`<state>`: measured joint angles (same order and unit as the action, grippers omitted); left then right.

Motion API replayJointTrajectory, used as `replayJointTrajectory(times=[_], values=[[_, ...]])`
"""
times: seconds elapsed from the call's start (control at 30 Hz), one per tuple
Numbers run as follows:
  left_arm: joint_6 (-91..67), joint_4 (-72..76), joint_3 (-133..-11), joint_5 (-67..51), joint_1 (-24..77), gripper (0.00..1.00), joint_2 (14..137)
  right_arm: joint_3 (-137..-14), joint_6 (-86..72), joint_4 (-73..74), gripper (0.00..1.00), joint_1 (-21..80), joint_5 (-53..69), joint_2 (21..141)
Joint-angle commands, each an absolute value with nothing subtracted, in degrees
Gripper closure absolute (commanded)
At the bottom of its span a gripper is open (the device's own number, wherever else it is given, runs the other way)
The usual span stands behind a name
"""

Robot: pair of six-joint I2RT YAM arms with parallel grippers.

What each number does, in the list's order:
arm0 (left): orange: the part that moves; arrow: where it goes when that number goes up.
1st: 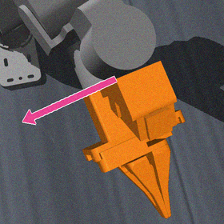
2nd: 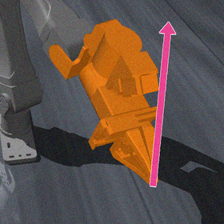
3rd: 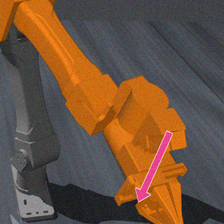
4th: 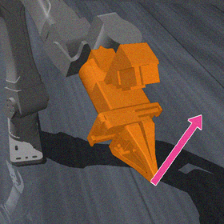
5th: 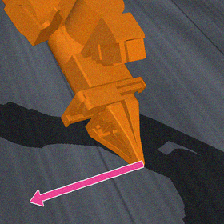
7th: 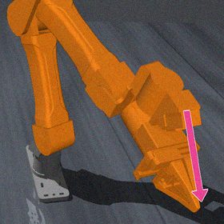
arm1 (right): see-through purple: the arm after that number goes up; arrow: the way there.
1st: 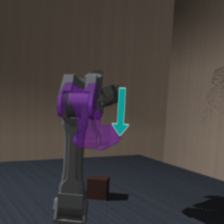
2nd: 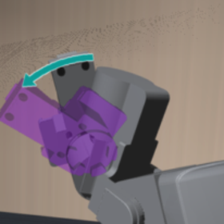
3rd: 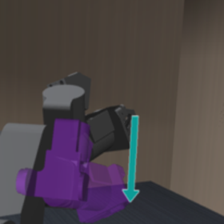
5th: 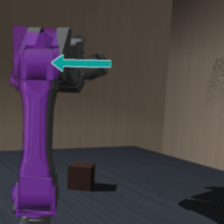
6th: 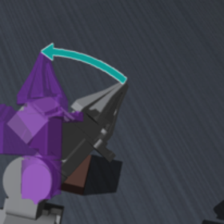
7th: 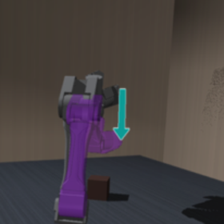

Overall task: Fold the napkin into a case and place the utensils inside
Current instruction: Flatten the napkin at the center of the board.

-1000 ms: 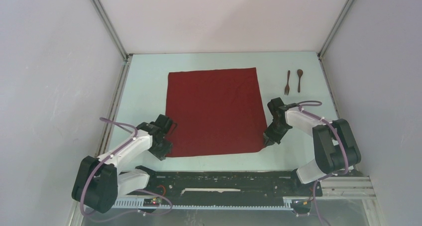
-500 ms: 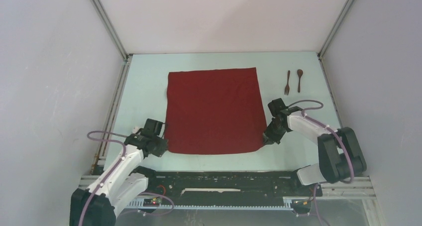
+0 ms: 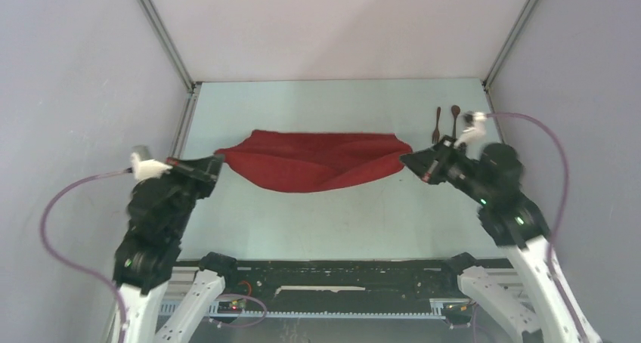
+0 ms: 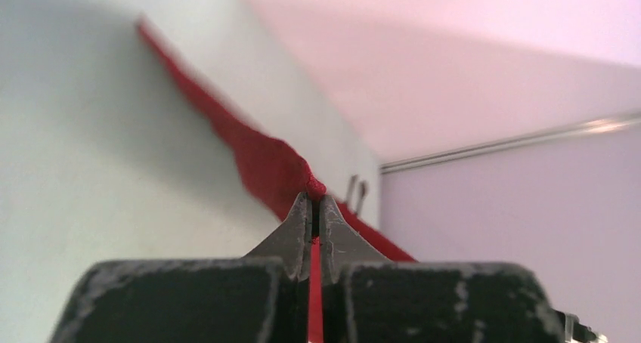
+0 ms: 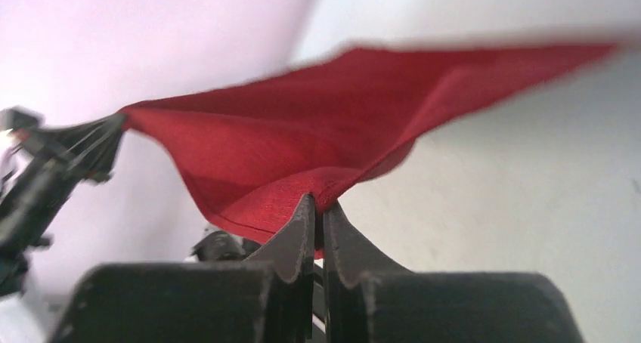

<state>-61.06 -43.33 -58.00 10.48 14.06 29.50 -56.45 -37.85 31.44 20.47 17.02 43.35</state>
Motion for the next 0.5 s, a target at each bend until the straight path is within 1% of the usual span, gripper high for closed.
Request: replayJointTrajectory(times=[0.0, 0.1, 0.2, 0.33, 0.43, 0.47], values=[[-53.2, -40.6, -68.1, 10.2, 13.5, 1.0, 25.0, -62.1, -32.4, 25.6, 1.0, 22.4, 24.3, 32.7], [-49.9, -40.4, -75.4, 8.0, 13.5, 1.0, 26.2, -66.5, -32.3, 24.8, 1.0, 22.6, 25.8, 31.3], [-47.4, -38.2, -80.9, 7.1, 13.5, 1.0, 29.0, -71.1, -32.5, 24.9, 1.0, 22.5, 27.2, 35.0], [-45.8, -35.1, -82.7, 10.6, 13.5, 1.0, 35.1, -73.3, -32.5, 24.7, 1.0, 22.5, 18.4, 40.5], [-47.3, -39.2, -83.3, 18.5, 13.4, 1.0, 43.4, -75.5, -33.2, 27.8, 1.0, 20.9, 10.1, 48.8], [-47.5, -40.4, -84.0, 20.5, 13.0, 1.0, 47.4, -76.1, -33.9, 28.4, 1.0, 19.1, 10.3, 52.5]])
